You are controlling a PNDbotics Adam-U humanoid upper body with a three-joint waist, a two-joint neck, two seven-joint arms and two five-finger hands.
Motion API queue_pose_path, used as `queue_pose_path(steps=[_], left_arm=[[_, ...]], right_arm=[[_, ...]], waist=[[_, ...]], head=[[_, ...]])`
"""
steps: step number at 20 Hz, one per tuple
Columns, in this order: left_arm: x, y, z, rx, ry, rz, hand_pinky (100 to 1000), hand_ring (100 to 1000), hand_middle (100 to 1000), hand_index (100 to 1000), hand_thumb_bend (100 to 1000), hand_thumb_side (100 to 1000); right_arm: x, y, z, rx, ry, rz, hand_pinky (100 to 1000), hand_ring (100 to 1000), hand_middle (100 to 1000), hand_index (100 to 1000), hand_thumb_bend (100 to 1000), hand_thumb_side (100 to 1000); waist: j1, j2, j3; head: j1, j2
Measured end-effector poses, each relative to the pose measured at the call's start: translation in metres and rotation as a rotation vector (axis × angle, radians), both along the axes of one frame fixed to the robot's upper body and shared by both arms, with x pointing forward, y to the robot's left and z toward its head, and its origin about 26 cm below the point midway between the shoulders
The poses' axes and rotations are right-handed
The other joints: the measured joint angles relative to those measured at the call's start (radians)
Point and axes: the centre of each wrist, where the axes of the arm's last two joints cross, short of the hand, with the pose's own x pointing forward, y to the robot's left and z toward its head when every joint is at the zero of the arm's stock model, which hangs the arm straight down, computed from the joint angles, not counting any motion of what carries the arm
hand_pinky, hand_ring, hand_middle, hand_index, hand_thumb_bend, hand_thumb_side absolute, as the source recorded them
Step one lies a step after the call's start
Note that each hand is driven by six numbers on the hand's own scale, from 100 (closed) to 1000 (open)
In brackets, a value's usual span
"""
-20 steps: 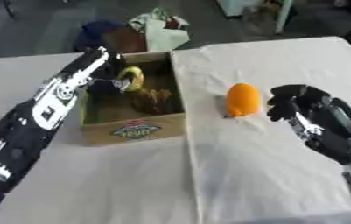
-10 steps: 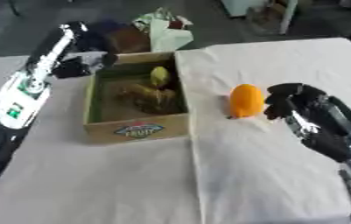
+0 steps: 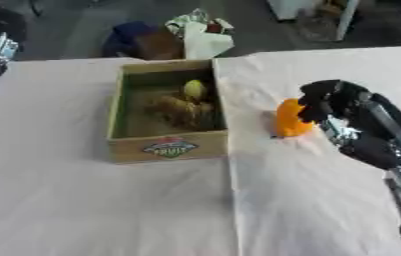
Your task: Pick up objects on the table and place them in the box.
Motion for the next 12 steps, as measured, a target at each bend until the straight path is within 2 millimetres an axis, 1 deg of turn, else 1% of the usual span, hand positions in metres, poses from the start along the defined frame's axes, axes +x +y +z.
queue_pose_path(steps=[1,4,6,9,11,12], left_arm=[[-0.005,0.002,-0.002,-0.018,0.003,0.007,544,592,593,680,410,658],[-0.016,0.007,-0.009,-0.056,0.020,0.027,541,590,590,679,418,655],[-0.021,0.007,-0.014,-0.078,0.028,0.032,540,589,590,680,417,658],[-0.026,0.007,-0.020,-0.103,0.042,0.035,537,588,589,679,417,660],[-0.029,0.007,-0.024,-0.116,0.052,0.036,537,587,589,678,416,660],[-0.030,0.007,-0.025,-0.121,0.056,0.035,536,587,588,678,415,661]], right_arm=[[0.001,-0.001,0.003,-0.012,-0.009,0.002,603,622,643,798,100,469],[0.006,-0.006,0.013,-0.067,-0.042,0.006,608,628,651,807,100,440],[0.009,-0.010,0.020,-0.113,-0.065,0.006,612,636,660,817,100,422],[0.013,-0.017,0.027,-0.186,-0.093,0.005,621,650,675,835,100,403],[0.016,-0.022,0.030,-0.238,-0.111,0.004,627,660,686,846,100,394],[0.017,-0.024,0.031,-0.263,-0.118,0.003,639,677,709,862,100,386]], waist=[[0.001,0.000,0.005],[0.002,-0.004,0.022],[0.001,-0.004,0.028],[-0.002,-0.004,0.039],[-0.002,-0.004,0.045],[-0.003,-0.003,0.048]], head=[[-0.001,0.001],[-0.009,0.010],[-0.012,0.022],[-0.019,0.041],[-0.021,0.045],[-0.023,0.048]])
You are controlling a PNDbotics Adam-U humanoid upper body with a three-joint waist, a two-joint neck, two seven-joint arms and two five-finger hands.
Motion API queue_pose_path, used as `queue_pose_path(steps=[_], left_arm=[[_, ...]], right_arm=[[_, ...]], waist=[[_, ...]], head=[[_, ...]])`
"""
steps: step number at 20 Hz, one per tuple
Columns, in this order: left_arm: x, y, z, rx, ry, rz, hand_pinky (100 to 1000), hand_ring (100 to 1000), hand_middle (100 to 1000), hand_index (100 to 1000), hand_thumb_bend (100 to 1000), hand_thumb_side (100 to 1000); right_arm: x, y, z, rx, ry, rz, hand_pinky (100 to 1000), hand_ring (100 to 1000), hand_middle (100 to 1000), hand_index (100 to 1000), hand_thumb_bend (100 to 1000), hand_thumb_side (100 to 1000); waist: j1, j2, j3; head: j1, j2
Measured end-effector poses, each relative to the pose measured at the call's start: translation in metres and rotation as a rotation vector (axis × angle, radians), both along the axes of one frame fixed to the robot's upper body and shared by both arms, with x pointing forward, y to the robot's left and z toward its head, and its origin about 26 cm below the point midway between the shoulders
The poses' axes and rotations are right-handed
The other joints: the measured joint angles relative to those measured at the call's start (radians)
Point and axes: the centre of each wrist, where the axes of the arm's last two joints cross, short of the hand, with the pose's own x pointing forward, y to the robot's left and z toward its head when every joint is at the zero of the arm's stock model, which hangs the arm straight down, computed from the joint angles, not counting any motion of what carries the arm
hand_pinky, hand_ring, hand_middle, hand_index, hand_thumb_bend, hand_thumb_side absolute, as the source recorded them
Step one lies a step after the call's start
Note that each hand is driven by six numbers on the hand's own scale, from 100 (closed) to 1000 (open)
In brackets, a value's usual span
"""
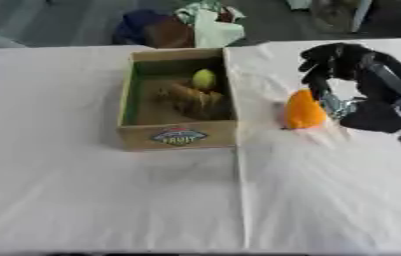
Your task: Pick up objects on the table and place them in the box.
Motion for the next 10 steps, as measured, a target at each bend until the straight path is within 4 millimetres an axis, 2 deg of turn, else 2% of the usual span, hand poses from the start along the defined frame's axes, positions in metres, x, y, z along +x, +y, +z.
queue_pose_path(steps=[3,4,5,7,9,10], left_arm=[[-0.003,0.000,-0.004,-0.015,0.011,0.001,536,587,588,679,413,664],[-0.003,0.000,-0.005,-0.018,0.014,0.001,536,587,589,679,412,660],[-0.004,0.000,-0.005,-0.020,0.016,0.000,535,587,588,679,411,665],[-0.005,0.000,-0.007,-0.022,0.023,0.002,535,587,589,679,406,664],[-0.005,-0.001,-0.007,-0.027,0.026,0.000,535,587,588,679,404,665],[-0.005,-0.001,-0.008,-0.027,0.028,-0.001,535,587,588,678,404,666]], right_arm=[[0.005,-0.008,0.003,-0.091,-0.023,-0.008,654,701,734,876,173,380],[0.007,-0.011,0.004,-0.120,-0.029,-0.011,661,710,739,879,223,354],[0.009,-0.014,0.003,-0.150,-0.031,-0.015,670,719,744,883,294,375],[0.013,-0.019,0.003,-0.210,-0.033,-0.021,677,730,750,885,371,373],[0.018,-0.025,0.001,-0.266,-0.030,-0.029,684,739,756,887,404,375],[0.020,-0.028,0.000,-0.288,-0.029,-0.035,692,750,766,891,451,393]], waist=[[-0.005,0.003,0.008],[-0.007,0.005,0.010],[-0.008,0.006,0.013],[-0.009,0.007,0.016],[-0.011,0.010,0.019],[-0.012,0.011,0.021]], head=[[-0.004,0.005],[-0.005,0.005],[-0.006,0.005],[-0.007,0.005],[-0.008,0.006],[-0.008,0.006]])
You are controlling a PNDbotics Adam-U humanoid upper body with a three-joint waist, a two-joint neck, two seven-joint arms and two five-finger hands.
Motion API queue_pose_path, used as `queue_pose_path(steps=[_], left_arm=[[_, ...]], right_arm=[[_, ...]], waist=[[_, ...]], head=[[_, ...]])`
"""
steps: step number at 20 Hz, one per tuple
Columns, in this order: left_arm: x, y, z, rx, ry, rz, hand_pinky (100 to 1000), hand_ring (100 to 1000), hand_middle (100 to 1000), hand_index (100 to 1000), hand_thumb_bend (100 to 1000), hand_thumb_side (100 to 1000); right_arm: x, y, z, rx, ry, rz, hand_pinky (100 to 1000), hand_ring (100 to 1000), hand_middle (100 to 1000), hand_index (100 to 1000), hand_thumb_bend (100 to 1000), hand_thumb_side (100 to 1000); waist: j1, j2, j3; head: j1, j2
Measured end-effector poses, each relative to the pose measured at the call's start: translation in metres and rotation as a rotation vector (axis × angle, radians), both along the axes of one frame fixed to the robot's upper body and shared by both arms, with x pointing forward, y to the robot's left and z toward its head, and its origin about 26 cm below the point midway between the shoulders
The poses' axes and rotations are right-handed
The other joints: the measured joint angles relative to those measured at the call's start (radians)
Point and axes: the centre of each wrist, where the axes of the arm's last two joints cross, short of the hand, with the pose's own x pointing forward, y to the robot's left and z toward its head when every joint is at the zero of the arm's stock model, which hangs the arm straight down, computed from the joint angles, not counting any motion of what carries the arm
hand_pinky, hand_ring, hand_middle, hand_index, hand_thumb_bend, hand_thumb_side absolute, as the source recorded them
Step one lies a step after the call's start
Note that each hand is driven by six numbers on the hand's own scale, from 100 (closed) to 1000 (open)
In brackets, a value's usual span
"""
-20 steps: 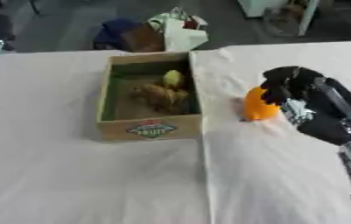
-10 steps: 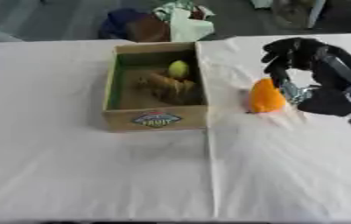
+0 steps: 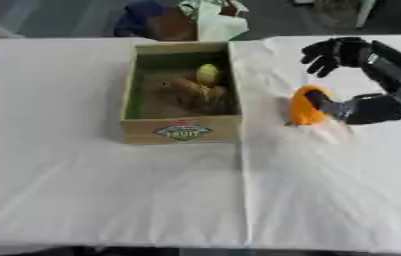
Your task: Pick up objects on the table and place them in the box.
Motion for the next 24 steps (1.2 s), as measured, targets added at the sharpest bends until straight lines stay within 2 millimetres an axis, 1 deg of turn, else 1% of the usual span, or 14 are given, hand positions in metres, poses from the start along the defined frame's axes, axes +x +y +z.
queue_pose_path(steps=[2,4,8,13,17,20,21,22,24], left_arm=[[-0.001,0.000,-0.001,-0.003,0.004,-0.001,534,586,588,678,402,665],[-0.001,-0.001,-0.002,-0.007,0.005,-0.003,534,586,588,679,401,669],[-0.002,-0.001,-0.005,-0.011,0.016,-0.005,533,586,588,679,399,670],[-0.002,-0.002,-0.006,-0.012,0.022,-0.008,532,585,587,679,397,669],[-0.003,-0.003,-0.008,-0.019,0.029,-0.010,531,584,587,679,396,669],[-0.003,-0.002,-0.009,-0.019,0.031,-0.010,530,584,586,678,394,667],[-0.003,-0.002,-0.009,-0.019,0.031,-0.009,530,583,586,679,394,668],[-0.003,-0.002,-0.009,-0.020,0.031,-0.010,530,584,587,679,393,668],[-0.003,-0.003,-0.009,-0.021,0.032,-0.010,530,583,586,679,394,668]], right_arm=[[0.006,-0.005,-0.002,-0.039,0.006,-0.016,701,760,773,898,494,423],[0.012,-0.011,-0.006,-0.075,0.019,-0.037,704,766,775,900,509,460],[0.021,-0.027,-0.019,-0.130,0.059,-0.102,698,764,767,898,527,491],[0.031,-0.045,-0.037,-0.146,0.085,-0.218,691,758,756,892,517,484],[0.037,-0.050,-0.050,-0.145,0.089,-0.293,684,745,745,887,514,479],[0.041,-0.051,-0.061,-0.152,0.102,-0.321,680,739,741,877,510,476],[0.042,-0.051,-0.064,-0.155,0.103,-0.330,678,736,738,875,515,457],[0.042,-0.052,-0.066,-0.156,0.104,-0.339,677,734,736,874,508,472],[0.044,-0.052,-0.072,-0.158,0.107,-0.353,676,732,731,869,513,465]], waist=[[0.000,0.000,0.002],[0.000,0.001,0.005],[0.000,0.002,0.008],[0.000,0.003,0.011],[0.001,0.003,0.011],[0.001,0.003,0.014],[0.001,0.003,0.014],[0.001,0.004,0.015],[0.002,0.005,0.015]], head=[[0.000,0.000],[-0.002,0.000],[-0.004,0.000],[-0.004,0.000],[-0.005,0.000],[-0.005,0.000],[-0.006,0.000],[-0.006,0.000],[-0.010,0.000]])
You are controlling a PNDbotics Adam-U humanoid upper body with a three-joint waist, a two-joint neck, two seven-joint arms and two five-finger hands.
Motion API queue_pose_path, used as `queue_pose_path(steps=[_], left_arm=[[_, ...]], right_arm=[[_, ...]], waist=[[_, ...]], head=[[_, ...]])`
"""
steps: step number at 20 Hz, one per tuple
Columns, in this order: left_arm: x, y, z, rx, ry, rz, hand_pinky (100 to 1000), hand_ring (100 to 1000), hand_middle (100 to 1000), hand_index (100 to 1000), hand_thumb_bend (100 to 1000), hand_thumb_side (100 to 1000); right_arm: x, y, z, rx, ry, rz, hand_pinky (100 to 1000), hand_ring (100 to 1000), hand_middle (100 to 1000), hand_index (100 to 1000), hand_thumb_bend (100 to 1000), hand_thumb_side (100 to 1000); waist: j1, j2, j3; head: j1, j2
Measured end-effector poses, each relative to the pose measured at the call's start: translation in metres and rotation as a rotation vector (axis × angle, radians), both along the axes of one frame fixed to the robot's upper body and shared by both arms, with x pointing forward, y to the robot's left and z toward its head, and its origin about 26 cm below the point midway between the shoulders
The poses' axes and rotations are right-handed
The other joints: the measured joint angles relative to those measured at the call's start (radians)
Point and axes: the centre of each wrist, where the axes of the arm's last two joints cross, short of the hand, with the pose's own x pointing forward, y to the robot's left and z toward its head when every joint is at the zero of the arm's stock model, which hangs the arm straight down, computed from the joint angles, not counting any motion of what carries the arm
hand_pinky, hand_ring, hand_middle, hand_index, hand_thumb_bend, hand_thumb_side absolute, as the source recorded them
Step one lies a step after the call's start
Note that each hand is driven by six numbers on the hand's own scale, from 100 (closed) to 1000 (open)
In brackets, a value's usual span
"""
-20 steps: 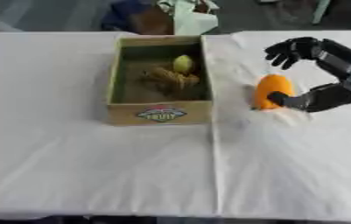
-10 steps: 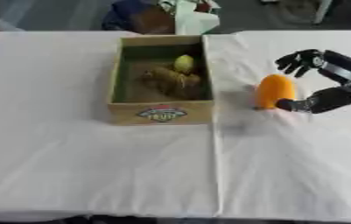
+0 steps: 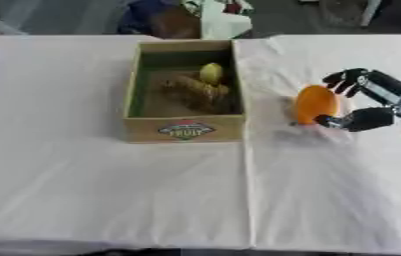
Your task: Pick up objects on the table and place them in the box.
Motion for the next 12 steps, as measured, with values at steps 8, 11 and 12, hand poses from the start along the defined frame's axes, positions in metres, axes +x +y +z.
queue_pose_path(steps=[8,11,12], left_arm=[[-0.0008,-0.0006,-0.0026,-0.009,0.008,-0.003,529,582,586,678,391,666],[-0.0008,-0.0006,-0.0028,-0.010,0.009,-0.005,529,582,586,678,390,665],[-0.0009,-0.0006,-0.0029,-0.011,0.010,-0.005,530,582,586,678,390,666]], right_arm=[[0.0038,0.0041,-0.0105,-0.014,0.003,-0.003,664,703,657,798,476,405],[0.0050,0.0053,-0.0090,-0.024,-0.022,-0.001,632,639,505,658,342,255],[0.0051,0.0057,-0.0092,-0.025,-0.036,-0.005,626,629,487,638,321,229]], waist=[[0.003,0.000,0.003],[0.003,0.000,0.004],[0.004,0.000,0.004]], head=[[-0.003,0.000],[-0.004,0.000],[-0.004,0.000]])
